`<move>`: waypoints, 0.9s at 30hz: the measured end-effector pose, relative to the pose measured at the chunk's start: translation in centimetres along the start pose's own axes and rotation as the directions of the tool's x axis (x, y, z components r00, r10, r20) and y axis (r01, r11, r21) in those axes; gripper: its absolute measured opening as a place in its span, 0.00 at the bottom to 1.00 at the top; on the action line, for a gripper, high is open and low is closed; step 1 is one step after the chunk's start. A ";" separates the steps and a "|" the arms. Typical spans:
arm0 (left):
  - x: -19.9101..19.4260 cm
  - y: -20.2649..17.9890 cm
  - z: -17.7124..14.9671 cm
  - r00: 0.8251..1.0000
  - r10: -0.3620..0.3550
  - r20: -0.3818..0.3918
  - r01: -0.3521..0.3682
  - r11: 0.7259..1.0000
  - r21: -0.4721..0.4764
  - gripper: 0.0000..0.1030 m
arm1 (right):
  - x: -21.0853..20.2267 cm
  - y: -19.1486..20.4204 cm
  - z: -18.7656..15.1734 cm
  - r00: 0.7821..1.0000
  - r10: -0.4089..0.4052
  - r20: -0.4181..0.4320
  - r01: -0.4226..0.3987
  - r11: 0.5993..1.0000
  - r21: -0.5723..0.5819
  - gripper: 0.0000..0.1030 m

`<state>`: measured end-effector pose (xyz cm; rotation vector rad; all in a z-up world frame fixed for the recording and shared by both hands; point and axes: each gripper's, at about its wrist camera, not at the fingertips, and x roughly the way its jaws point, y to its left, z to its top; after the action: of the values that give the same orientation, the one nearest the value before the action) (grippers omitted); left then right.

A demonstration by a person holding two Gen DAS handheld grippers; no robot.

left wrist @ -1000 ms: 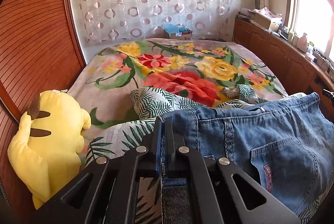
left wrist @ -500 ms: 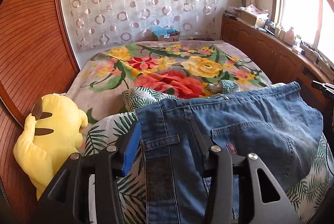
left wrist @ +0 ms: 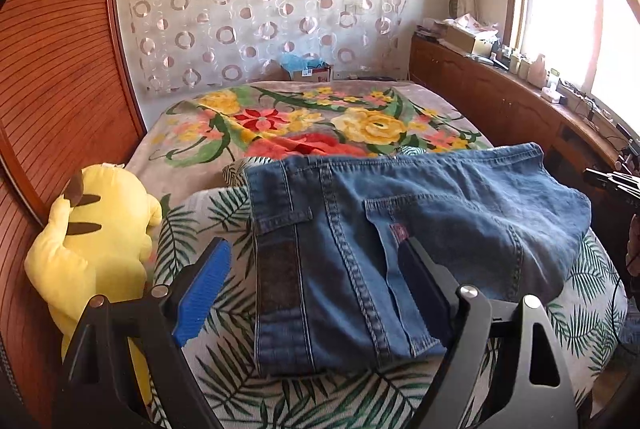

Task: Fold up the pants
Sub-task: 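Open the right gripper and regrasp the folded jeans edge with both grippers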

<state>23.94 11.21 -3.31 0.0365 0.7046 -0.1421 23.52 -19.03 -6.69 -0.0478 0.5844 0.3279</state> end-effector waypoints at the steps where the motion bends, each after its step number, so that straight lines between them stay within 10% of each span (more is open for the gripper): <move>1: -0.2 0.0 -0.4 1.000 -0.001 -0.003 0.001 1.000 0.000 0.83 | -0.2 0.2 -0.1 1.000 0.004 -0.002 -0.004 1.000 -0.003 0.00; 27: -4.5 -1.4 -8.8 0.999 -0.038 -0.037 0.038 0.999 0.008 0.83 | -0.1 2.4 -4.9 0.984 0.123 -0.132 -0.123 0.992 0.007 0.29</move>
<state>14.72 11.12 -7.11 0.0340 0.7415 -0.1811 20.09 -17.47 -10.57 -0.0349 0.7203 0.4477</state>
